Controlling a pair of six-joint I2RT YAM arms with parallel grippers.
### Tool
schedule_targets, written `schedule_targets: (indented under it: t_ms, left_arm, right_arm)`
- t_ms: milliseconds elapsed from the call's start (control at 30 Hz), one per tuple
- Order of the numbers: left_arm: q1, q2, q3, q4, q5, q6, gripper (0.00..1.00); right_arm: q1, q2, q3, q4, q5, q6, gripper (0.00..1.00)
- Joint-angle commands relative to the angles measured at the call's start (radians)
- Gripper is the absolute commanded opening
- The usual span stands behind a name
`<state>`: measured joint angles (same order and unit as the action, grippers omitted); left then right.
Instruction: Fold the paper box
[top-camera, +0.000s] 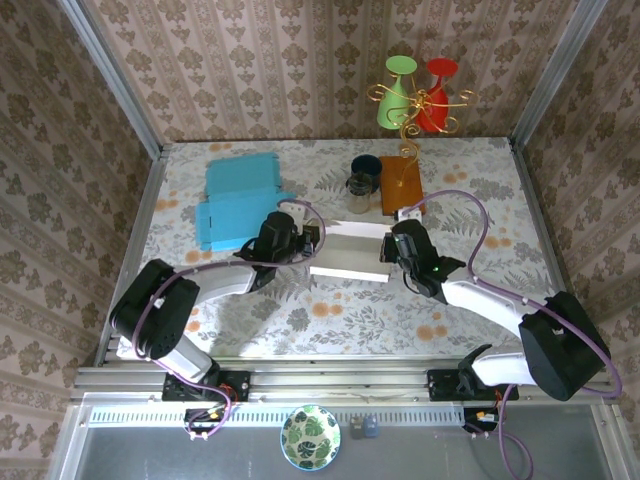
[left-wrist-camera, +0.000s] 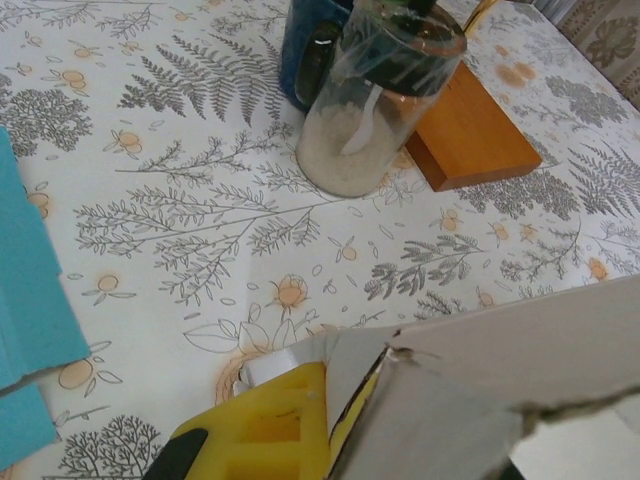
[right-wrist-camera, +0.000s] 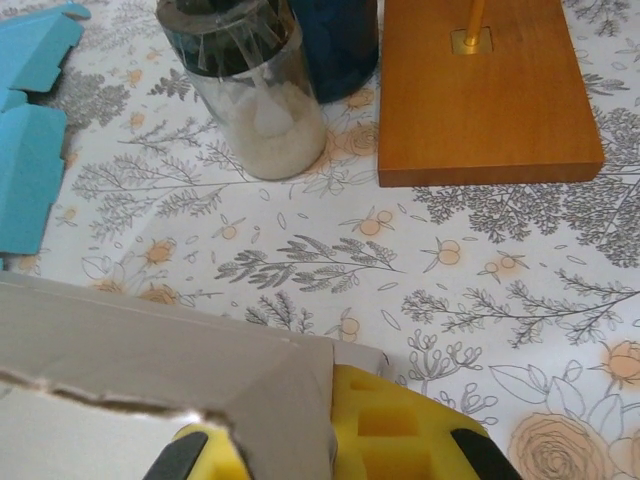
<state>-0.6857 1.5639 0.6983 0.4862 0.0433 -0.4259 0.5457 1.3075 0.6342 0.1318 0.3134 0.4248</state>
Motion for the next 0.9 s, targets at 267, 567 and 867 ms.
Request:
schedule_targets:
  t_ms: [267, 567, 867]
  left_arm:
    - [-0.078, -0.044, -0.067, -0.015, -0.029, 0.009, 0.0]
    - [-0.187, -0.072, -0.052, -0.14, -0.333, 0.027, 0.0]
    - [-0.29, -0.041, -0.053, -0.12, -0.454, 0.022, 0.0]
  right_arm:
    - [0.045, -0.044, 0.026, -0.146, 0.035, 0.03, 0.1]
    - [0.044, -0.286, 0.119, -0.614, -0.03, 0.5, 0.65]
    - [0.049, -0.608, 0.029, -0.649, -0.026, 1.166, 0.72]
